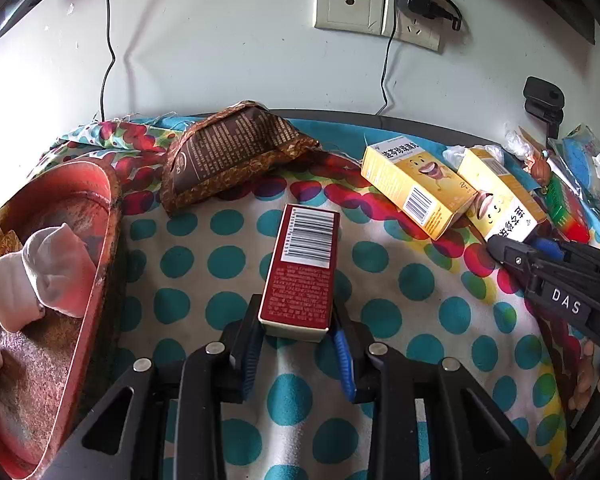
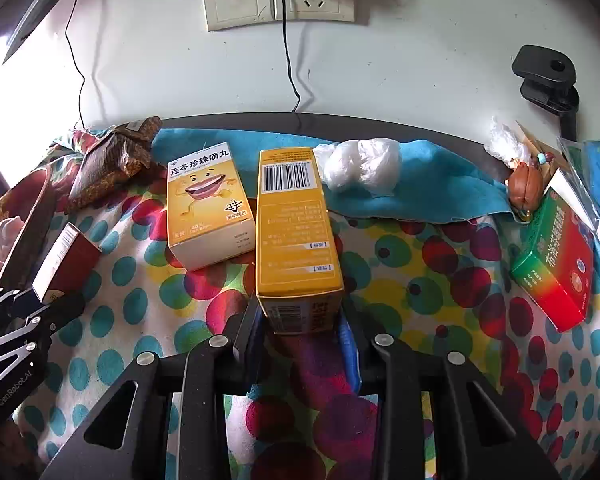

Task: Organize objects
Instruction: 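Grasp the tall yellow barcode box with the right gripper while the left holds the red box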

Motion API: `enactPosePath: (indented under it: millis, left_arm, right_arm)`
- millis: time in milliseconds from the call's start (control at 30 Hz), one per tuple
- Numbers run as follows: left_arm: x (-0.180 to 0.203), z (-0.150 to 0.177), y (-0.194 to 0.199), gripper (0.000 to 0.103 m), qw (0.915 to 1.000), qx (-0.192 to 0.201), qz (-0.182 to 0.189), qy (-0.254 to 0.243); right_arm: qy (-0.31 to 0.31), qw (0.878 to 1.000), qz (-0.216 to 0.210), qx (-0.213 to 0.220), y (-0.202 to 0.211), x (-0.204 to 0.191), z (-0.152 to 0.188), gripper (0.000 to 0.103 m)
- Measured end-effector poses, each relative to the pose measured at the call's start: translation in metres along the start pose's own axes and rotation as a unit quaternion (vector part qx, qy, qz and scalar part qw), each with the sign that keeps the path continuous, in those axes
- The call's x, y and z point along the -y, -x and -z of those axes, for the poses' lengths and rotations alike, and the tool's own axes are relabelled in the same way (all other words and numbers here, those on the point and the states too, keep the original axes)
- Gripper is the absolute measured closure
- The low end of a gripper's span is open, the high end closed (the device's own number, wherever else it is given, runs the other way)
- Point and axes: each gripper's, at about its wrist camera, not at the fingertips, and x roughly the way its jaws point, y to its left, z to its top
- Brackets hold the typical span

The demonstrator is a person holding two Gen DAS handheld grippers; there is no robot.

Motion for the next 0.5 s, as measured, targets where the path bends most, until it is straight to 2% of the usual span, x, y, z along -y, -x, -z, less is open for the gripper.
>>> enactPosePath:
  millis: [267, 300, 400, 500]
  left_arm:
    - [0.000, -0.001, 0.001, 0.071, 1.0000, 0.000, 0.001, 0.001]
    - [0.000, -0.001, 0.001, 0.071, 1.0000, 0.000, 0.002, 0.002]
    - [-0.001, -0.001, 0.001, 0.071, 1.0000, 0.000, 0.002, 0.002]
    - [-0.001, -0.001, 0.001, 0.070, 1.0000, 0.000, 0.002, 0.002]
  right_arm:
    - [0.013, 1.000, 0.008, -0.003, -0.001, -0.003, 0.001, 0.066]
    - [0.016, 1.000, 0.002, -0.004, -0.001, -0.003, 0.001, 0.060]
    - [0.043, 0.999, -0.011, -0.012, -0.004, -0.013, 0.001, 0.031]
    - [0.035, 0.999, -0.009, -0.014, -0.004, -0.013, 0.001, 0.031]
